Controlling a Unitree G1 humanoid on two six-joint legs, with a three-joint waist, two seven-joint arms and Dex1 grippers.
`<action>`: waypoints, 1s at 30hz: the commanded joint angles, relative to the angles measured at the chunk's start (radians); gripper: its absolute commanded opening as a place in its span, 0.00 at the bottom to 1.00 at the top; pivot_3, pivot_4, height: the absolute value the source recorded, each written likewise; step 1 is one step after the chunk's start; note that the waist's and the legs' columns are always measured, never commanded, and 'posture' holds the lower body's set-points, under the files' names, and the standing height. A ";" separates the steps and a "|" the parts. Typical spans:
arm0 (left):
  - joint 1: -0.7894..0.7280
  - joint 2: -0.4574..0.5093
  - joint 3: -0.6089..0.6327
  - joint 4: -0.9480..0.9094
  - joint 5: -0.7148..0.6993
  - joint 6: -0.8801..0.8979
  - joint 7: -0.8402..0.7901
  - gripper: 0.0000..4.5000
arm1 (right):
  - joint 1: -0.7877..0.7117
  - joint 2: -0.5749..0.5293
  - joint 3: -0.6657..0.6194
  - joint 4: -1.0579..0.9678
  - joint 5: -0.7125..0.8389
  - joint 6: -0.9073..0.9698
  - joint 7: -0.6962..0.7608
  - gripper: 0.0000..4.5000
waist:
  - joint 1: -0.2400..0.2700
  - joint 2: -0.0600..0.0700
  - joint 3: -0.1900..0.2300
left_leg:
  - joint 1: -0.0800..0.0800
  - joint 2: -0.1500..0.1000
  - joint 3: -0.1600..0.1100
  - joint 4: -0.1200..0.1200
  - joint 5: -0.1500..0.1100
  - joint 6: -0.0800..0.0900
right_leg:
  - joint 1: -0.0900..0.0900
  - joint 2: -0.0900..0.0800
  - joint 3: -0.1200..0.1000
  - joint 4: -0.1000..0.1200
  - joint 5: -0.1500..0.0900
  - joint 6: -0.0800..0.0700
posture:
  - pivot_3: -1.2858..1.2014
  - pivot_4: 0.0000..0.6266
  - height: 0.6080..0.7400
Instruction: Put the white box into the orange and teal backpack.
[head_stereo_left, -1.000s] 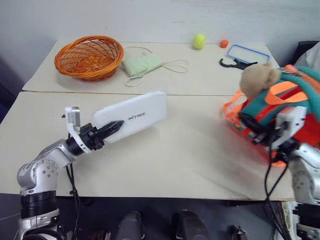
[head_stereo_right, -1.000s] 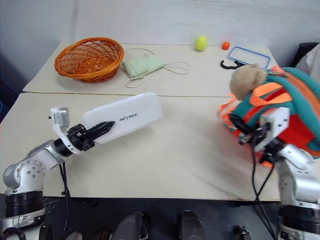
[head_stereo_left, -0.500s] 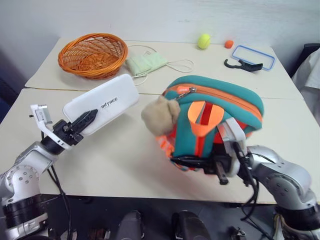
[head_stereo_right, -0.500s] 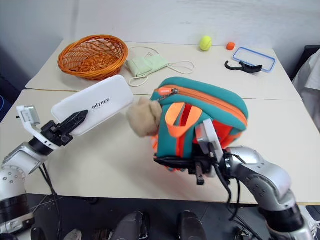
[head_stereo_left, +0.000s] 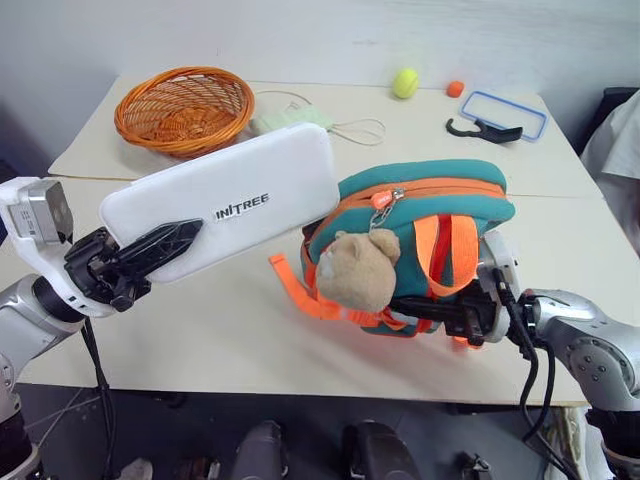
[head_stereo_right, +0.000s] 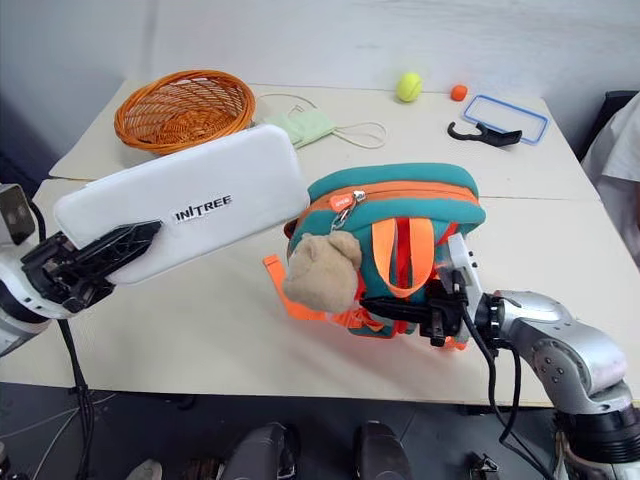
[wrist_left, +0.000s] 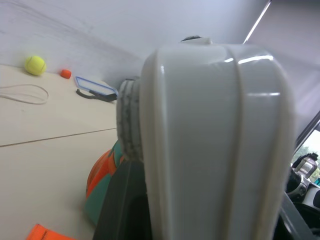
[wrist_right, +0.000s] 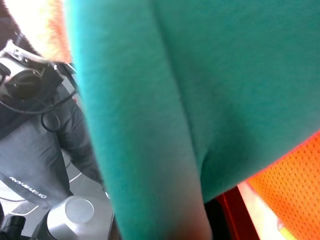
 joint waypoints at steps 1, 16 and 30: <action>-0.017 0.032 -0.073 -0.054 0.037 -0.024 -0.085 0.26 | -0.021 0.016 0.005 0.003 -0.018 -0.023 0.012 0.00 | 0.001 0.000 0.000 | 0.000 0.000 0.000 0.000 0.000 0.000 | 0.000 0.000 0.000 0.000 0.000 0.000 | 0.52 0.24 1.00; -0.480 0.044 -0.639 0.158 0.693 -0.305 -0.357 0.26 | -0.026 0.053 0.007 -0.049 0.000 0.024 -0.030 0.00 | 0.018 0.000 0.000 | -0.002 0.000 0.001 0.000 0.000 0.000 | -0.002 0.002 0.000 -0.001 0.000 0.000 | 0.52 0.24 1.00; -0.771 -0.412 -0.966 0.508 1.085 -0.525 -0.306 0.26 | 0.011 0.088 0.004 -0.108 -0.010 0.002 -0.079 0.00 | 0.025 0.001 0.000 | -0.007 0.001 0.002 0.004 0.001 0.000 | -0.005 0.004 0.000 0.002 0.001 0.001 | 0.52 0.24 1.00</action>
